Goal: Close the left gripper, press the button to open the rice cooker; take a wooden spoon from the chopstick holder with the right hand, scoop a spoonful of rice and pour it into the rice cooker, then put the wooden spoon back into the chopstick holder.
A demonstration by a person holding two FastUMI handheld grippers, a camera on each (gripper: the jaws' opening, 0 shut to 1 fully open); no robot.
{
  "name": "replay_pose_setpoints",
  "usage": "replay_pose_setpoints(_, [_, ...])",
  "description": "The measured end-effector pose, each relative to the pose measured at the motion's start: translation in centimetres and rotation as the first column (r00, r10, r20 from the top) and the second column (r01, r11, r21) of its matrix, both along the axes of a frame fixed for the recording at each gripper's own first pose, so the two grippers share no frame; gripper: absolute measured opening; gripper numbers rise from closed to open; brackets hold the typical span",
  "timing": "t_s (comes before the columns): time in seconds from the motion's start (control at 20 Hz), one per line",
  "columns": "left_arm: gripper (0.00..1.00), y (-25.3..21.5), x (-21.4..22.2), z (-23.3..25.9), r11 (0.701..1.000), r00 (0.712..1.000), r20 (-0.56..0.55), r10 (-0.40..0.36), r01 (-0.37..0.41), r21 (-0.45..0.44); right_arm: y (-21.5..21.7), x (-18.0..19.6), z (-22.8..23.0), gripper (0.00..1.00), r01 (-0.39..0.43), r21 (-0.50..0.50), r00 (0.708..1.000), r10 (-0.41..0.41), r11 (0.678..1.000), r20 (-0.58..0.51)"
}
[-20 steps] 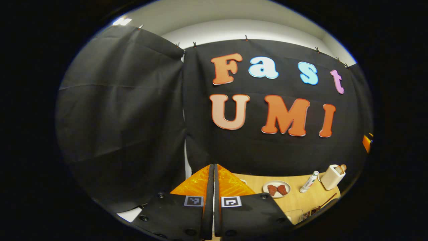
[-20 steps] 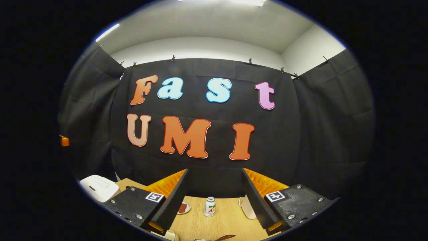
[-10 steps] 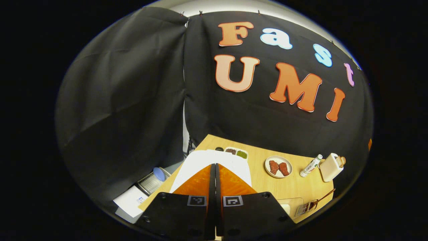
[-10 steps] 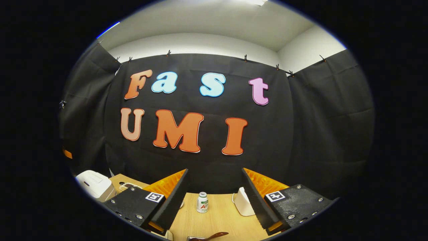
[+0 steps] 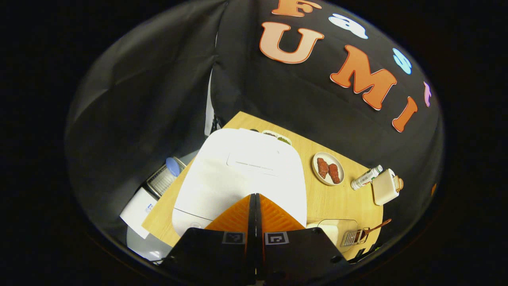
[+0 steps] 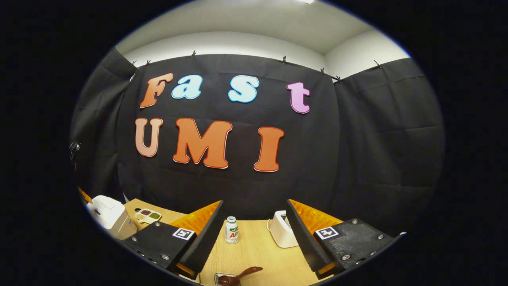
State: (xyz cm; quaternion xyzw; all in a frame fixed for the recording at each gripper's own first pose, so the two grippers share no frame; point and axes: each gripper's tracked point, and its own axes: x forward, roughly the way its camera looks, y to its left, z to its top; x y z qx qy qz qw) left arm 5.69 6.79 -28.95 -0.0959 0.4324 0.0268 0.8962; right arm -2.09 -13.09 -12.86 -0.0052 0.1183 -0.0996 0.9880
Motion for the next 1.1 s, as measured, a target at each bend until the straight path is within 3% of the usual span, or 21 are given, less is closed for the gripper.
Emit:
replay_pose_setpoints(0.45, [0.07,0.1,0.2,-4.0,0.998,0.990,-0.136,-0.036,0.030,-0.047,-0.7,-1.3,-2.8,0.95,0.042,0.009,0.996,-0.042,0.999,-0.077])
replay_pose_setpoints(0.7, [0.07,0.2,0.4,-3.8,1.000,0.990,-0.136,-0.026,0.025,-0.010,-0.7,-1.5,-3.7,0.95,0.052,0.025,0.994,-0.050,0.998,-0.094])
replay_pose_setpoints(0.85, [0.07,0.3,0.7,-3.2,0.999,0.990,-0.140,-0.019,0.013,-0.042,-0.6,-0.9,-3.8,0.95,0.042,0.035,0.994,-0.039,0.998,-0.099])
replay_pose_setpoints(1.1, [0.06,0.1,2.8,2.7,0.999,0.999,0.032,-0.040,0.039,0.035,-1.0,-0.3,-4.6,0.95,0.031,0.058,0.993,-0.024,0.998,-0.113])
